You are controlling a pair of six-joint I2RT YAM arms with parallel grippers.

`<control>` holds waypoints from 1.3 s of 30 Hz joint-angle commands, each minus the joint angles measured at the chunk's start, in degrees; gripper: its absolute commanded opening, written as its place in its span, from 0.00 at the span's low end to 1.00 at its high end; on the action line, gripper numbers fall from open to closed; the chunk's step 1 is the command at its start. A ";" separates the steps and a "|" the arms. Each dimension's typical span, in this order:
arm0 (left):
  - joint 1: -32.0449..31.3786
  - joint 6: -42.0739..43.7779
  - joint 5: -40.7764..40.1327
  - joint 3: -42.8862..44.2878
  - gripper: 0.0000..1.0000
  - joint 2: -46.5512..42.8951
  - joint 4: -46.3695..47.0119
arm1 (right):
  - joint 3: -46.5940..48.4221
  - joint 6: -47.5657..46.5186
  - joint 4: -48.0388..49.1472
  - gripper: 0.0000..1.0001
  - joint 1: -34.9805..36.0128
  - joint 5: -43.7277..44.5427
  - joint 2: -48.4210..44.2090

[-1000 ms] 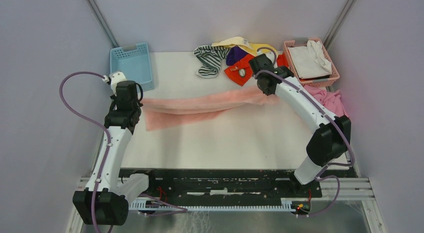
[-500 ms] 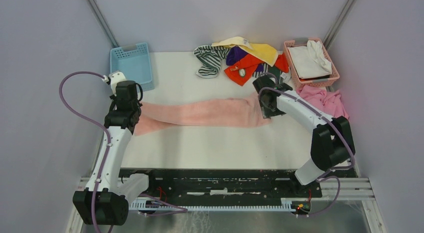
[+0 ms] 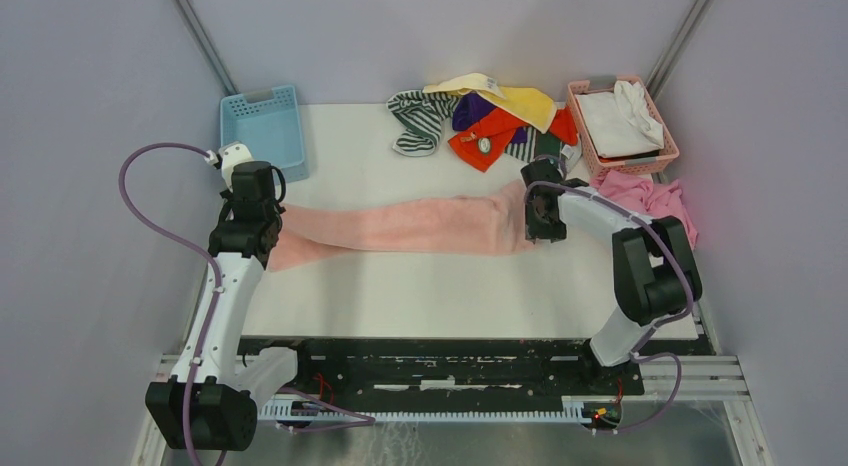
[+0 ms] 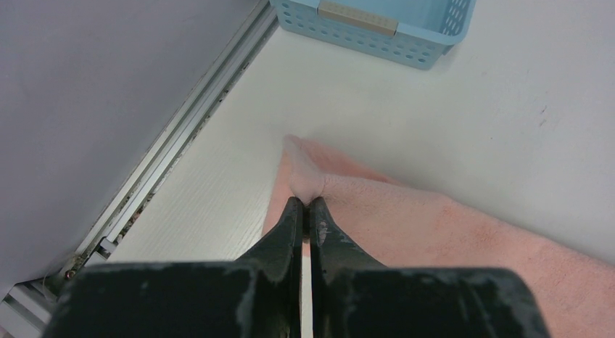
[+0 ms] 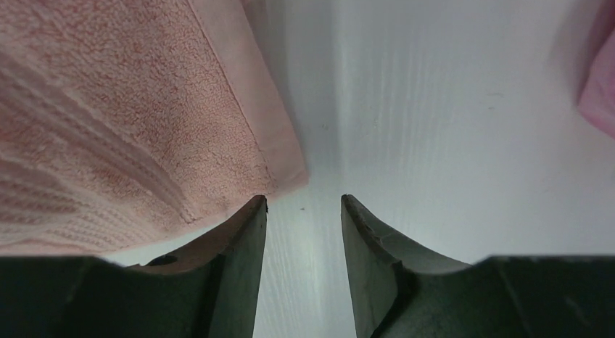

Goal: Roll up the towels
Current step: Flatten out the towel at the center of the board.

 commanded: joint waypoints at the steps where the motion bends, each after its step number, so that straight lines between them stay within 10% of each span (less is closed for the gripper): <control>1: 0.36 1.74 -0.35 1.06 0.03 -0.09 1.99 | 2.17 0.68 3.78 0.49 -0.16 -1.56 3.40; 24: 0.36 1.79 -0.70 0.89 0.03 0.84 2.13 | -0.66 2.77 2.78 0.42 -5.30 -7.93 10.40; 34: 0.36 1.53 -0.37 0.92 0.03 1.03 2.42 | -1.30 2.55 3.37 0.04 -8.25 -4.82 7.56; 39: 1.15 0.92 -1.38 8.11 0.03 3.78 0.43 | 6.20 1.97 -2.83 0.01 -8.23 -0.89 -0.60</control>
